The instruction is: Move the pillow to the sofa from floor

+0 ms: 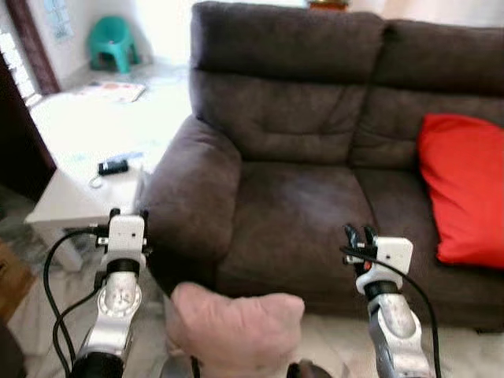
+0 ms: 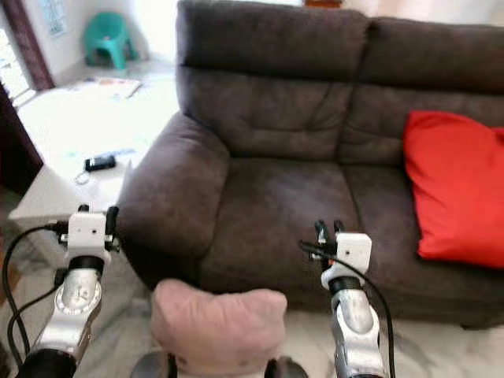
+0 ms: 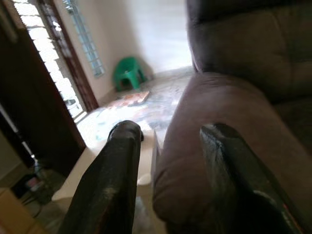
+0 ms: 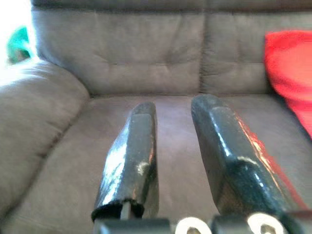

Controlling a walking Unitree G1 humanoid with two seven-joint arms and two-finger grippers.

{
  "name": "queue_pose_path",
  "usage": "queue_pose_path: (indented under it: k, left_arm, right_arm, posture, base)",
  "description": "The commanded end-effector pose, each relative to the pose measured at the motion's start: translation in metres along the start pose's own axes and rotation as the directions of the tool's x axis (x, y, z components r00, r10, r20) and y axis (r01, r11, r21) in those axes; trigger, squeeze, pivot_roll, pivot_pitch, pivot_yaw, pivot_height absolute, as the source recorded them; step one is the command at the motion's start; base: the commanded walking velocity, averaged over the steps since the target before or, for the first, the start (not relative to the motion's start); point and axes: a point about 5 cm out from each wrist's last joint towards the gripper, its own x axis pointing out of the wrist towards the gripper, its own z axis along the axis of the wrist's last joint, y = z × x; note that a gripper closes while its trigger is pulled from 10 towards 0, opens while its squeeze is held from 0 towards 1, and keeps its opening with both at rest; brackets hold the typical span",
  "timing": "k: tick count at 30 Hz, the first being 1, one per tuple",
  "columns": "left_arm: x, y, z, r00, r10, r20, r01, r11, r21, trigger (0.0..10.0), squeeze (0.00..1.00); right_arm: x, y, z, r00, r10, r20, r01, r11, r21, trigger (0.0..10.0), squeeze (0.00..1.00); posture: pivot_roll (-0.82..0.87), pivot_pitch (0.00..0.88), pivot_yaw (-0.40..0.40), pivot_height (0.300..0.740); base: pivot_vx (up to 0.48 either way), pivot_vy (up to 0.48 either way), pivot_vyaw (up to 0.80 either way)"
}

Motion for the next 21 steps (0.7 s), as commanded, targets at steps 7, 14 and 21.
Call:
queue_pose_path:
  k: [7, 14, 21]
  left_arm:
    - [-0.0034, 0.0026, -0.0072, 0.999, 0.012, -0.037, -0.012, 1.0, -0.004, 10.0, 0.0]
    - [-0.004, 0.0017, -0.0081, 0.999, 0.006, -0.04, -0.006, 1.0, -0.004, 10.0, 0.0]
    - [-0.0035, -0.0011, -0.0084, 0.999, -0.011, -0.042, 0.01, 1.0, -0.008, 10.0, 0.0]
  right_arm:
    - [0.0067, 0.0042, 0.0061, 1.0, 0.018, 0.016, -0.018, 1.0, 0.002, 10.0, 0.0]
    - [0.0065, 0.0053, 0.0056, 1.0, 0.024, 0.015, -0.024, 1.0, 0.003, 10.0, 0.0]
    - [0.0094, 0.0079, 0.0058, 0.999, 0.034, -0.002, -0.034, 0.999, 0.008, 10.0, 0.0]
  posture:
    - [0.03, 0.0, -0.064, 0.639]
    - [0.03, 0.0, -0.062, 0.639]
    - [0.03, 0.0, -0.06, 0.639]
  base:
    - [0.0, 0.0, 0.0]
    - [0.0, 0.0, 0.0]
    - [0.0, 0.0, 0.0]
